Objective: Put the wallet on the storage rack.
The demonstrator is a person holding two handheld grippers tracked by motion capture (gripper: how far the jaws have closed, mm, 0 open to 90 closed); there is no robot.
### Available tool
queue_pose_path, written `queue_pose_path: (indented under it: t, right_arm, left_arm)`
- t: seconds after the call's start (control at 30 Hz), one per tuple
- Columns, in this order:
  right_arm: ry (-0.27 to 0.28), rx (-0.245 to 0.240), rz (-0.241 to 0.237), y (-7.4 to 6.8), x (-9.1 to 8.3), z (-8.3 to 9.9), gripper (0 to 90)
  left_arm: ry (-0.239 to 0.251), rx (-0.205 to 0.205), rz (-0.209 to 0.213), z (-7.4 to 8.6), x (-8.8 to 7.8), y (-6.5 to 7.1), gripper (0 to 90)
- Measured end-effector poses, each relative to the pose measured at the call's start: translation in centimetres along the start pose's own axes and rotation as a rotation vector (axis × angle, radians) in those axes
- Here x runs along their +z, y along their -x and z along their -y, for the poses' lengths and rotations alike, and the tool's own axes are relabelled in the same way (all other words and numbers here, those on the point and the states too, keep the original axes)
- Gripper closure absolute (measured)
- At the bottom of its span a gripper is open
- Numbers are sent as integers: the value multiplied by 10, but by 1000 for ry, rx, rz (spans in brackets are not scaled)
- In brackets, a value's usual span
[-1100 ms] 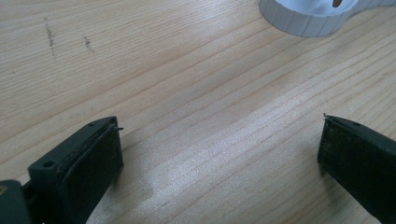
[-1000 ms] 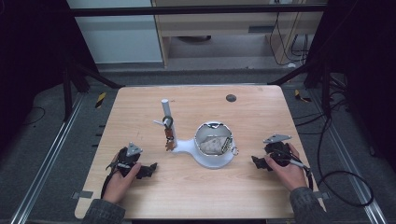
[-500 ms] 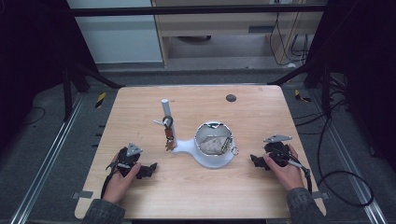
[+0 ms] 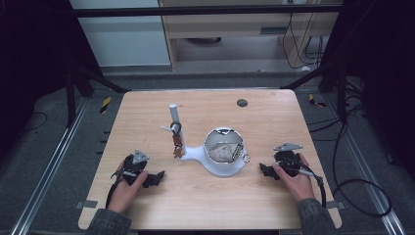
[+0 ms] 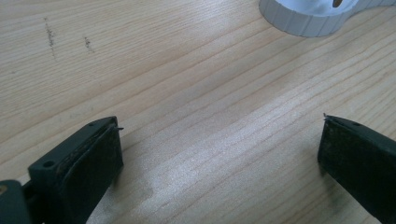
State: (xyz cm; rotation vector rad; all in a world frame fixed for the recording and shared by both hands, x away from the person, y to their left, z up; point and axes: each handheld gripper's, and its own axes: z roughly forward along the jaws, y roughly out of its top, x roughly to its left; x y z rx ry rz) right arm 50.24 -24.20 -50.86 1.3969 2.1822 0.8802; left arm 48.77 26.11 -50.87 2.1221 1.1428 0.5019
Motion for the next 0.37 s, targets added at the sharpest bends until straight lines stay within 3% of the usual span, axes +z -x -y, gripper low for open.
queue_pose_path:
  t: [0.13,0.37]
  right_arm:
    - [42,12,15,-2,1,5,10]
    - [41,25,21,-4,0,6,8]
  left_arm:
    - [0,0,0,0,0,0,0]
    - [0,-1,0,0,0,0,0]
